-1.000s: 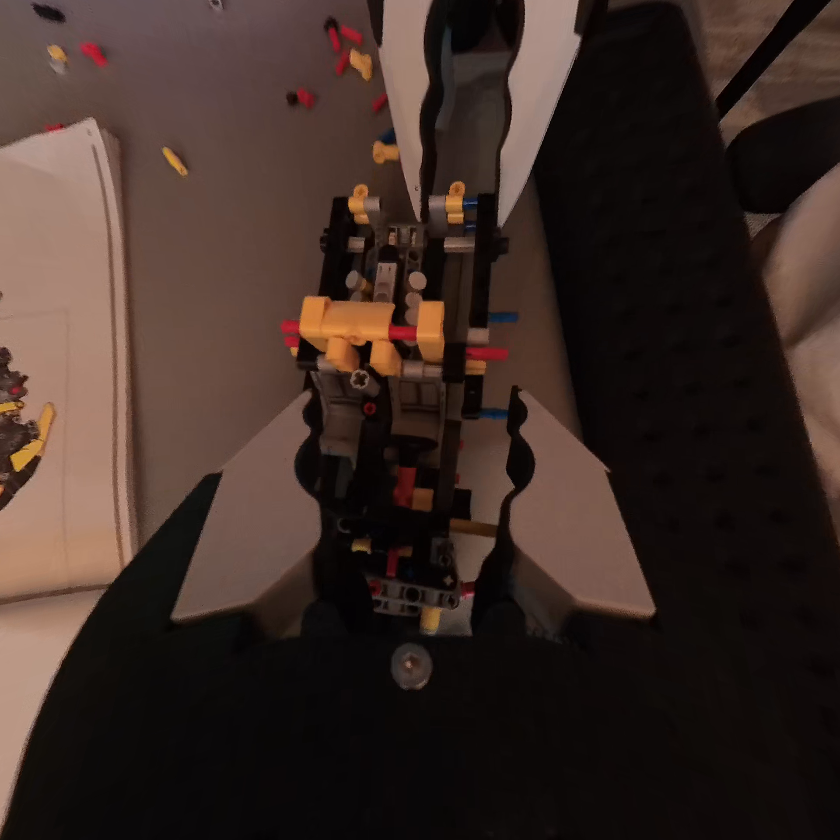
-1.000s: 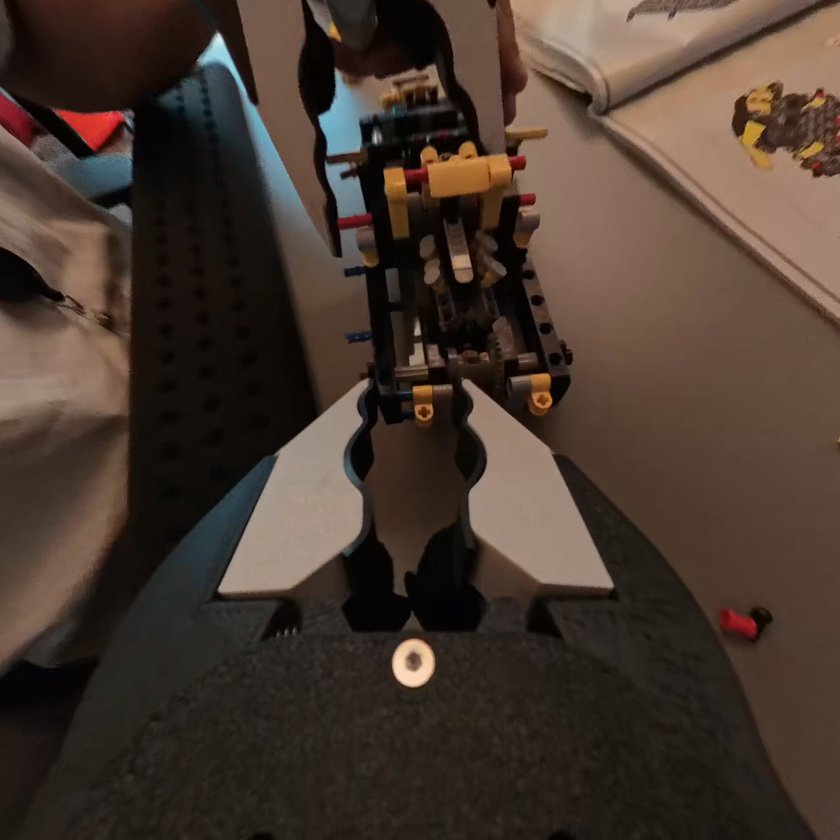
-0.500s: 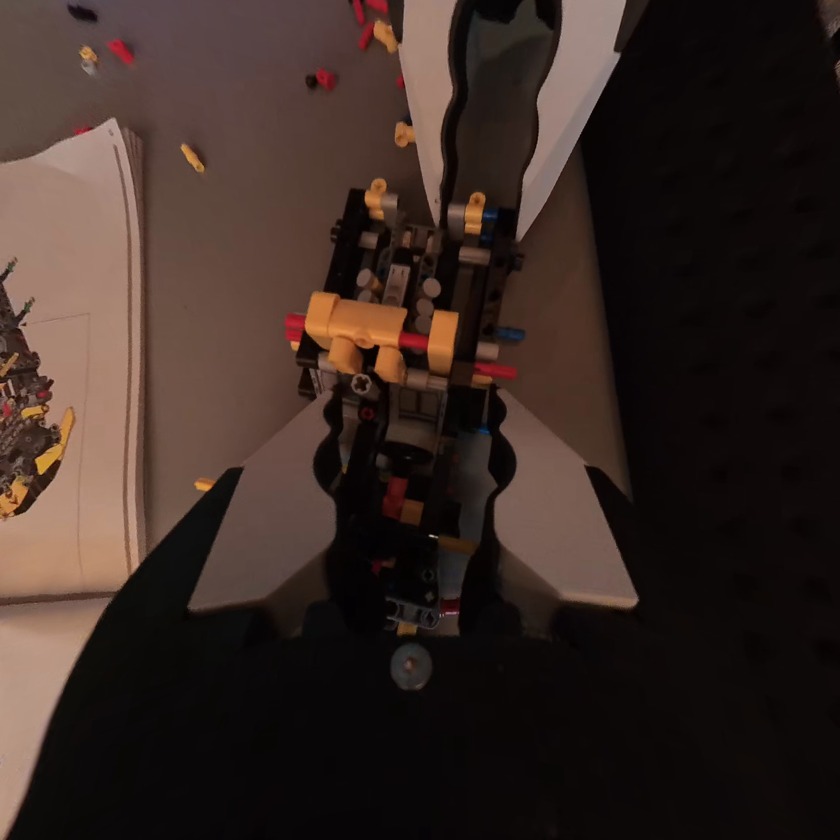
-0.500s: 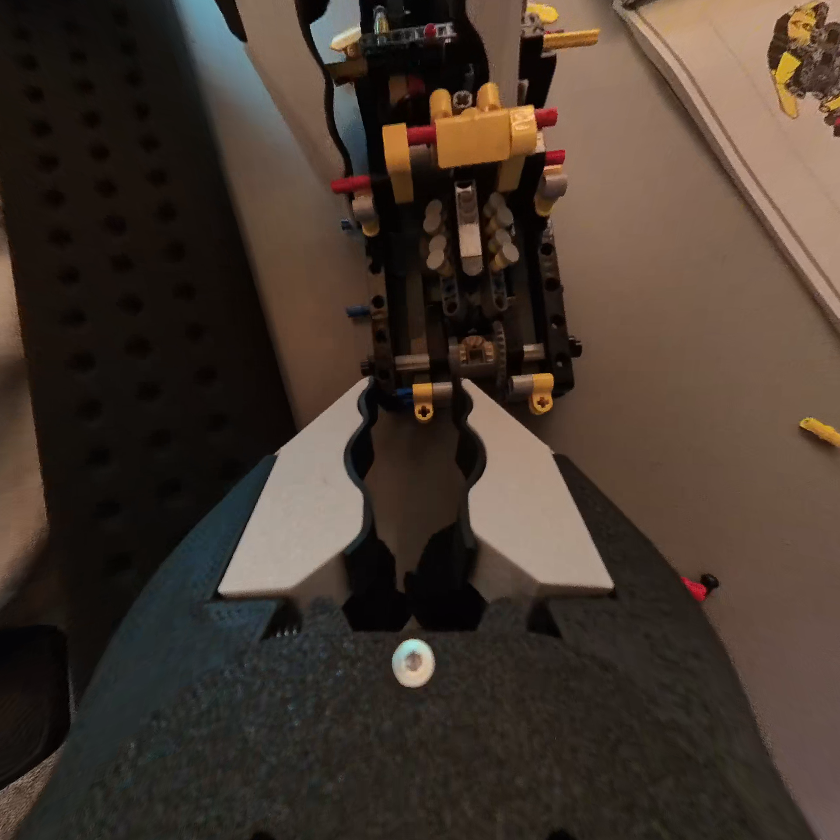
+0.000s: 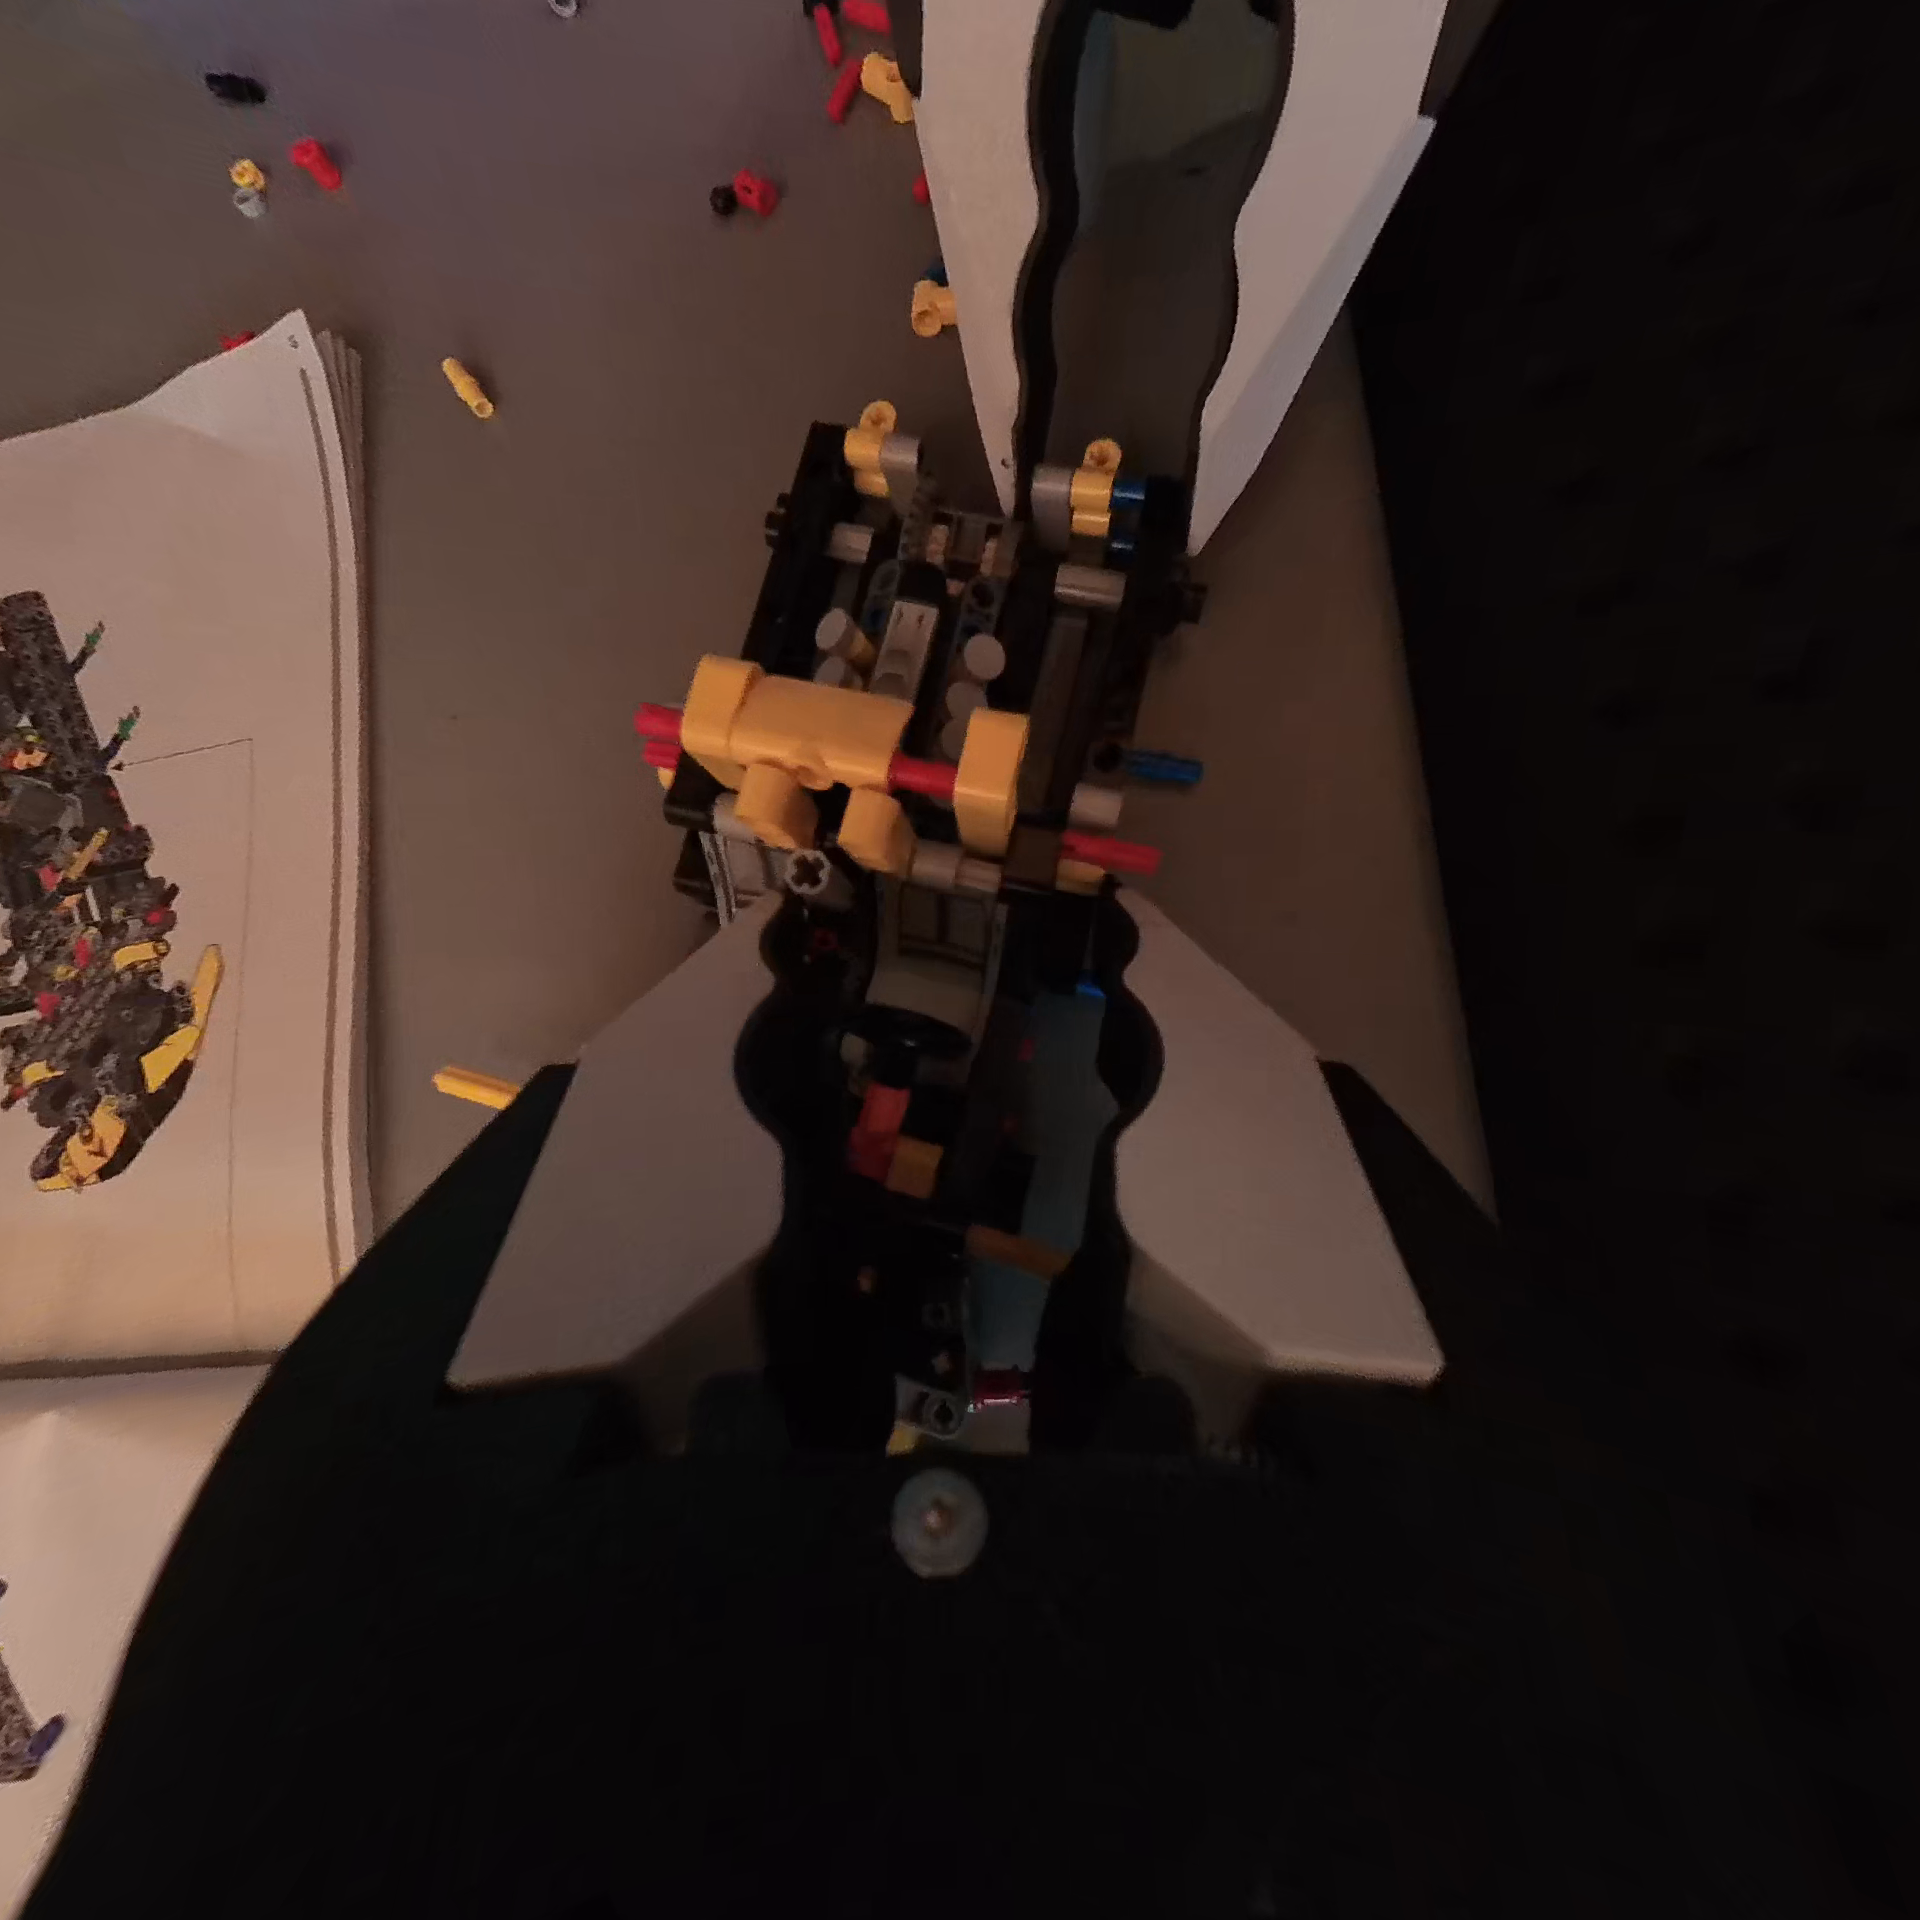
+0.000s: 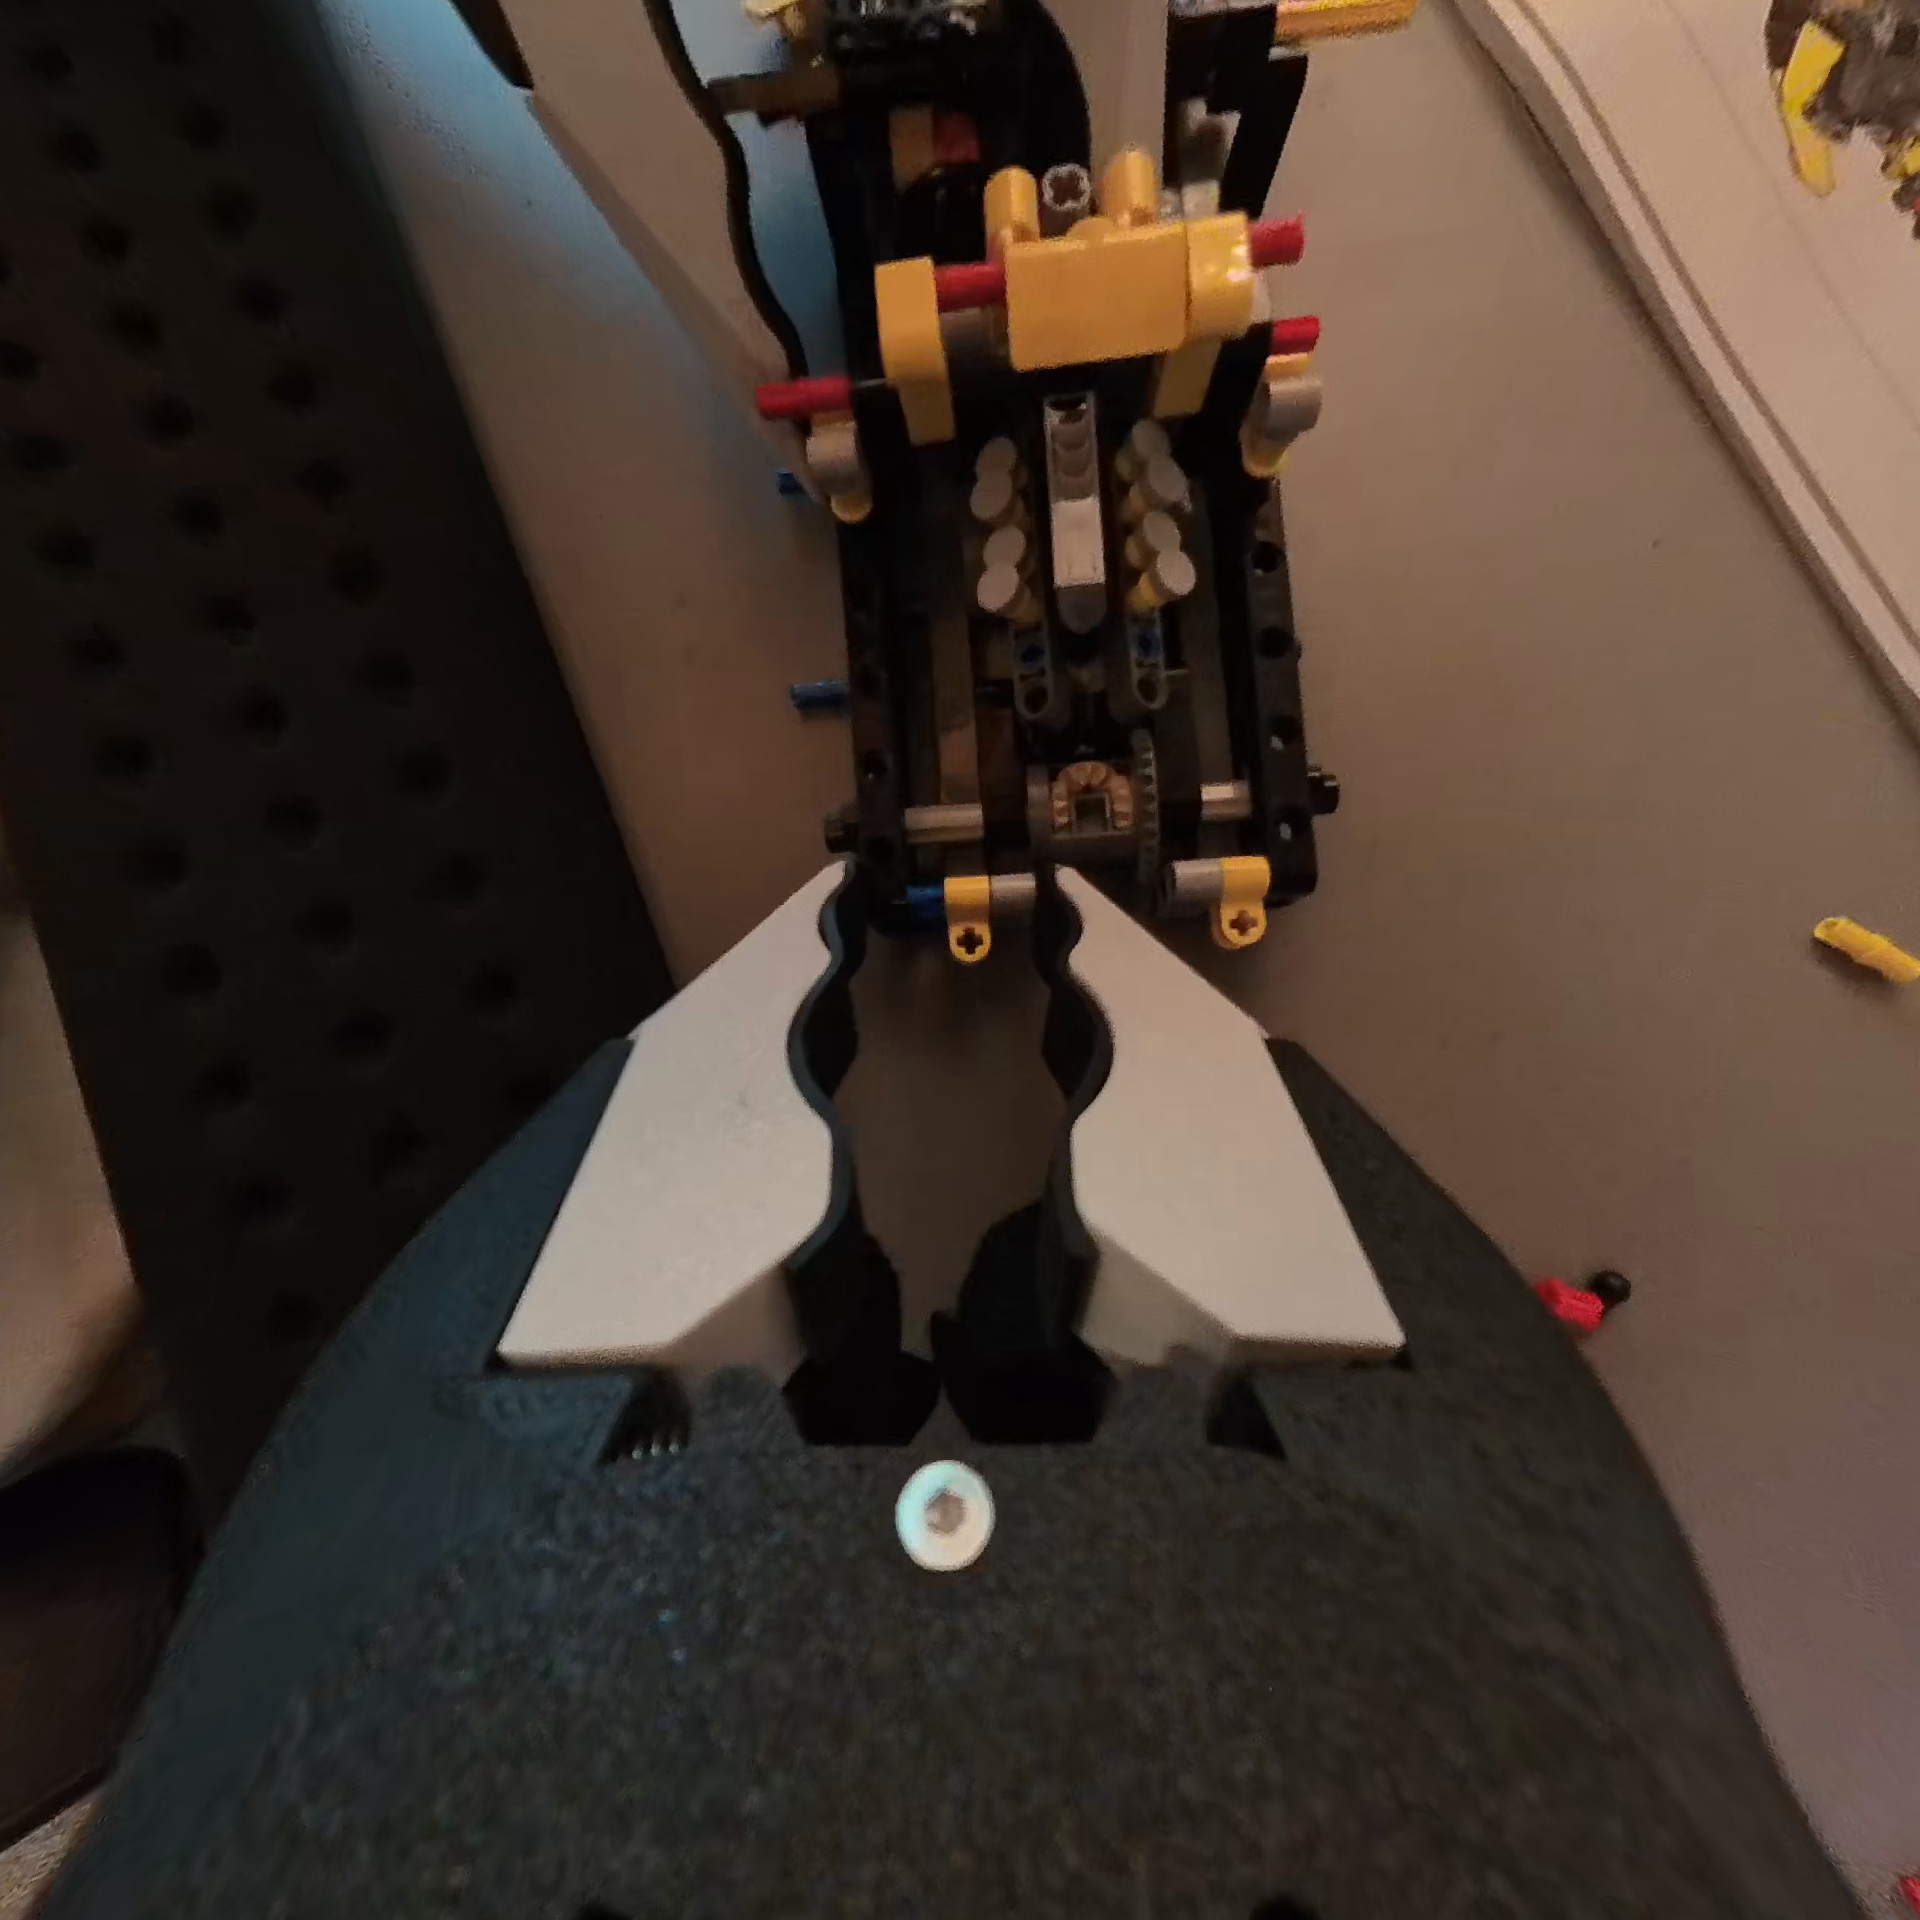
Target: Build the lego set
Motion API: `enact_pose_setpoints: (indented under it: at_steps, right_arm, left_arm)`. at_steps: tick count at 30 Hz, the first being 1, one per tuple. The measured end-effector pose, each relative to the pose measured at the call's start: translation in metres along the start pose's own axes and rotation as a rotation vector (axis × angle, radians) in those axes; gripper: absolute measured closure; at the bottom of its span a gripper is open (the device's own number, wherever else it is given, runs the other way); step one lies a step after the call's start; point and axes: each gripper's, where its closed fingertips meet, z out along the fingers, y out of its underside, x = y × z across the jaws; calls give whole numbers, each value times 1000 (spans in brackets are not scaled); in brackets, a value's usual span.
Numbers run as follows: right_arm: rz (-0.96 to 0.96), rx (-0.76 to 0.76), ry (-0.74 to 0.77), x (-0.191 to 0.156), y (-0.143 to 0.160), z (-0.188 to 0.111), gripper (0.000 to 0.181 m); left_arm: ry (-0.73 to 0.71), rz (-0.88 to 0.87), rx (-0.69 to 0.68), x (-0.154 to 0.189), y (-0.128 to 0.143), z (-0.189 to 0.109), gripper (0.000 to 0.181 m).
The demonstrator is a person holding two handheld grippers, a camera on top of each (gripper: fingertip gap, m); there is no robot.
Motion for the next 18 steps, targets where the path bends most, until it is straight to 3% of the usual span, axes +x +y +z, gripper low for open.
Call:
enact_pose_setpoints:
  at_steps: [4, 8, 10, 12, 15, 18]
  right_arm:
    - [25, 8, 9, 1, -5, -2, 146]
    - [74, 111, 47, 3, -26, -14, 138]
    - [68, 161, 62, 1, -41, -14, 126]
    - [52, 163, 65, 2, -54, -8, 104]
    - [38, 48, 78, 12, -55, 14, 74]
    - [-35, -23, 102, 21, -58, 31, 72]
  left_arm:
    - [52, -38, 50, -1, -1, -12, 122]
    - [94, -106, 142, -20, -1, -39, 116]
    - [142, -156, 214, -27, -5, -51, 112]
    - [134, -168, 186, -38, 7, -53, 98]
    - [107, -203, 191, -52, 24, -54, 95]
    - [134, -238, 177, -51, 41, -50, 92]
